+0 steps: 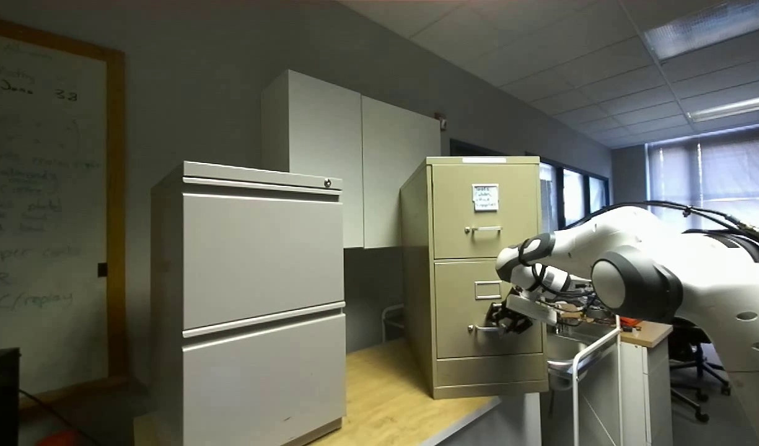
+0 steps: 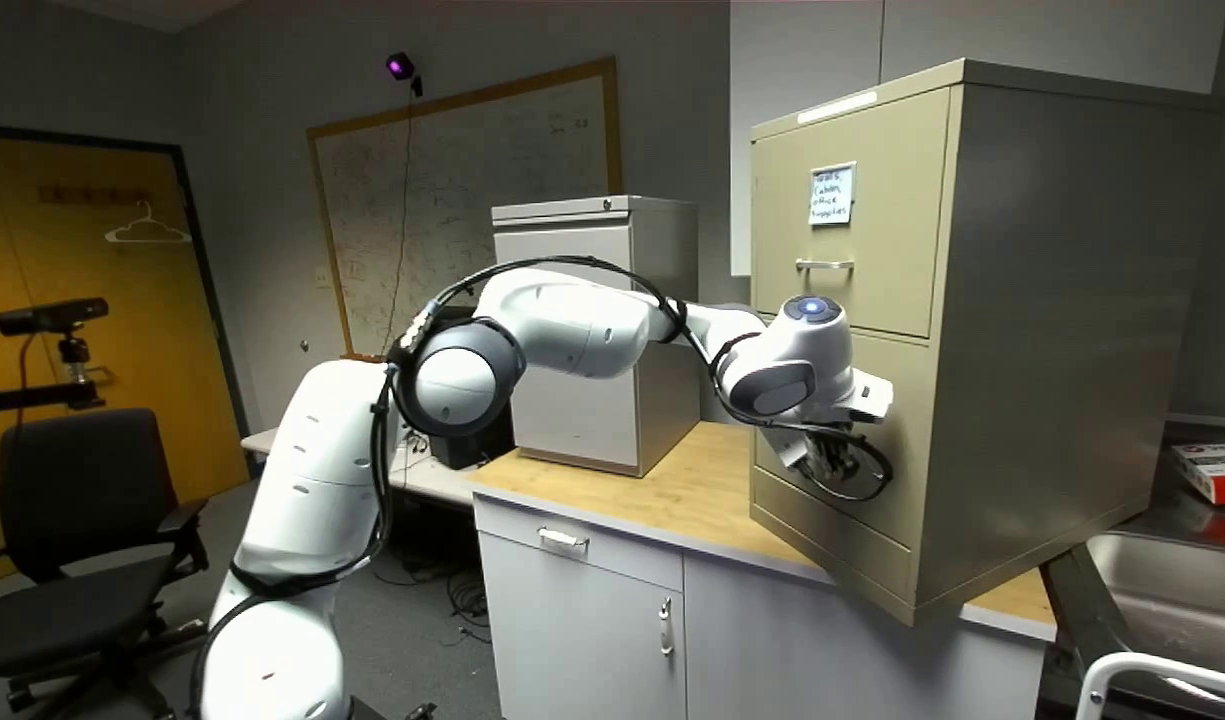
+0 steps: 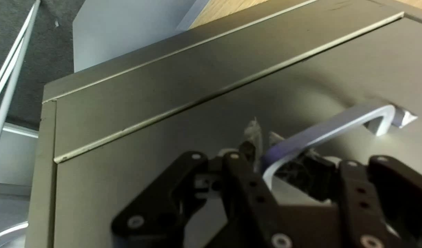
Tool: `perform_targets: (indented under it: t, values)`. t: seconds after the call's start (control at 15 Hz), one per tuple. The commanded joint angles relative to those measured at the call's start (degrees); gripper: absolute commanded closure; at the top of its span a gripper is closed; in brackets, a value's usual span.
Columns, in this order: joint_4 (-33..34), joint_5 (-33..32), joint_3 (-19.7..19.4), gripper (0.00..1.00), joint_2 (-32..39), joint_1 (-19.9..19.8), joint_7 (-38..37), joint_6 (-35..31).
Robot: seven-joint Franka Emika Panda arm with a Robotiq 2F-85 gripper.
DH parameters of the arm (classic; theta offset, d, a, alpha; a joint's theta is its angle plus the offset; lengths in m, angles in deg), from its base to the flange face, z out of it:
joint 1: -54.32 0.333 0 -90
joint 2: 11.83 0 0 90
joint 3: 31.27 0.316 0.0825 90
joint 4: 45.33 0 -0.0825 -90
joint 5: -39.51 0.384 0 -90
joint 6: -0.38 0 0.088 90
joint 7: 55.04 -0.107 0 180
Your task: Pull open the bottom drawer on the right filing cabinet
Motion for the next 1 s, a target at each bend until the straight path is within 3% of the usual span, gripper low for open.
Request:
perform_targets:
  t: [0.0, 0.53, 0.93]
  values:
    - [-11.98, -7.00, 0.69, 0.96, -8.29, -0.27, 4.54, -0.23]
    - [-18.31, -7.82, 3.04, 0.96, -11.30, 0.74, 1.70, -6.60]
    - [-27.60, -22.89, 0.18, 0.96, -21.47, 4.60, -5.57, -9.09]
